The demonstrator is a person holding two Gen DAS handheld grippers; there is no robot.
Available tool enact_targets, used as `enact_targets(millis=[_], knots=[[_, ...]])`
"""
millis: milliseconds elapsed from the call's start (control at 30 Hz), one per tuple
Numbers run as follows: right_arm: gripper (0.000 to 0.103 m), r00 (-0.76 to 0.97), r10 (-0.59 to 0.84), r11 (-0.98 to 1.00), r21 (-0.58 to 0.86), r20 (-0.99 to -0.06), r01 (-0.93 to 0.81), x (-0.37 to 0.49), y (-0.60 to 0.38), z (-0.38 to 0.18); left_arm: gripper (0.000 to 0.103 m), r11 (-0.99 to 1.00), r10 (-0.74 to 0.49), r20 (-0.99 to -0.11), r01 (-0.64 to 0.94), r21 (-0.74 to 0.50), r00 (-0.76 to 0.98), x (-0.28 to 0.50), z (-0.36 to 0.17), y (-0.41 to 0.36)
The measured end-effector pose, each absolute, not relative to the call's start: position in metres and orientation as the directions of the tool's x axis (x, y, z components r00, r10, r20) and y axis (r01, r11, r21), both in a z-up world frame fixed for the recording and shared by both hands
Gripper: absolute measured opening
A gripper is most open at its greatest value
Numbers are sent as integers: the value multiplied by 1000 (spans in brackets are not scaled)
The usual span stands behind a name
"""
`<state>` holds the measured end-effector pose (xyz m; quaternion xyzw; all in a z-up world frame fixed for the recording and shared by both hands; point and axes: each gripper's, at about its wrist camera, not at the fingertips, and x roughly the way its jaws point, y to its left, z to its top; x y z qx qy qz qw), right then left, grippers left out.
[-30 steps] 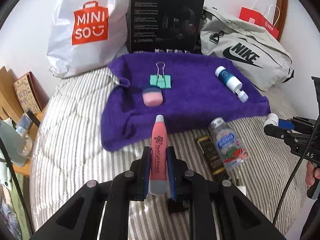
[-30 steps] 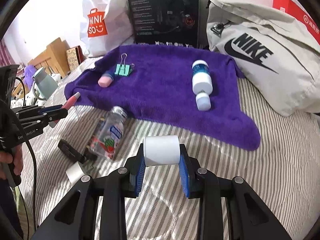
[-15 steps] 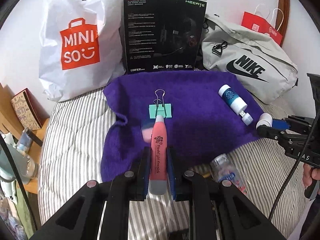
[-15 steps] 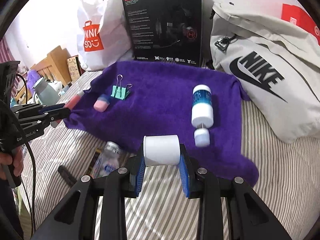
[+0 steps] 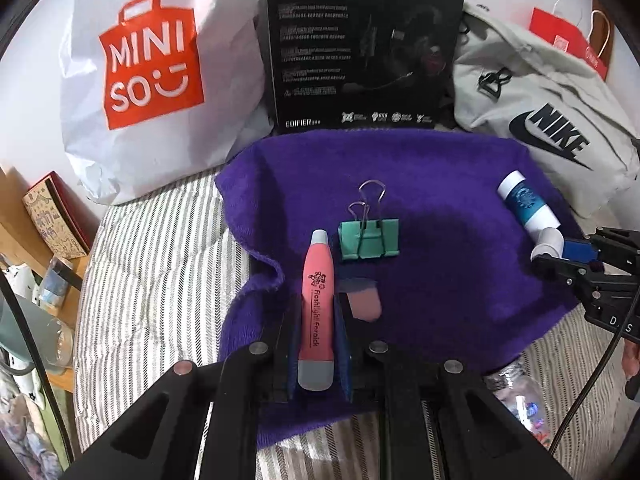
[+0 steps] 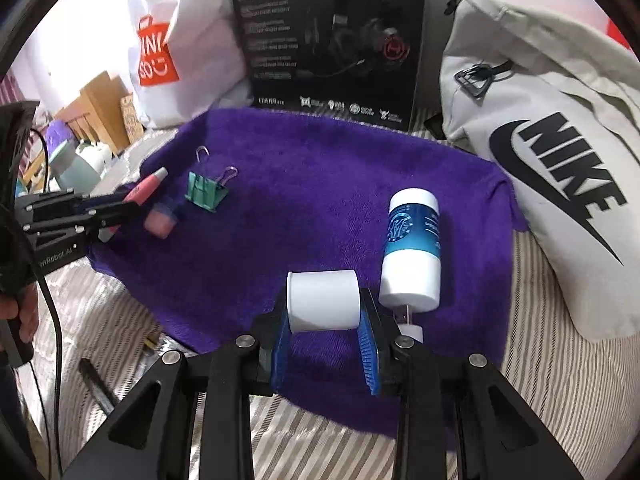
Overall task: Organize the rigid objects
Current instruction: 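Carry the pink tube and white roll onto the purple towel and open both tools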
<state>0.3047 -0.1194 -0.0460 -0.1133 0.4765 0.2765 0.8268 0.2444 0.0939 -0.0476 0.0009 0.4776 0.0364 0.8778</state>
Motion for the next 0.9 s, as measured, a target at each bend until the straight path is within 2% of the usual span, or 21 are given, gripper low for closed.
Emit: enact_targets(millis=[267,767,900], knots=[[31,362,316,816,56,-877,-576,313,-112,-65,16,996,79,-848,-75,46,523,252,-56,97],[32,380,317,804,34,-869,-594,312,-110,-67,17,997,75,-864,-63,50,497,265,-66,89],[44,355,336,804,70,-873,-590,310,-113,-66,22,997,71,-869,-53,52,489,261,-64,88]])
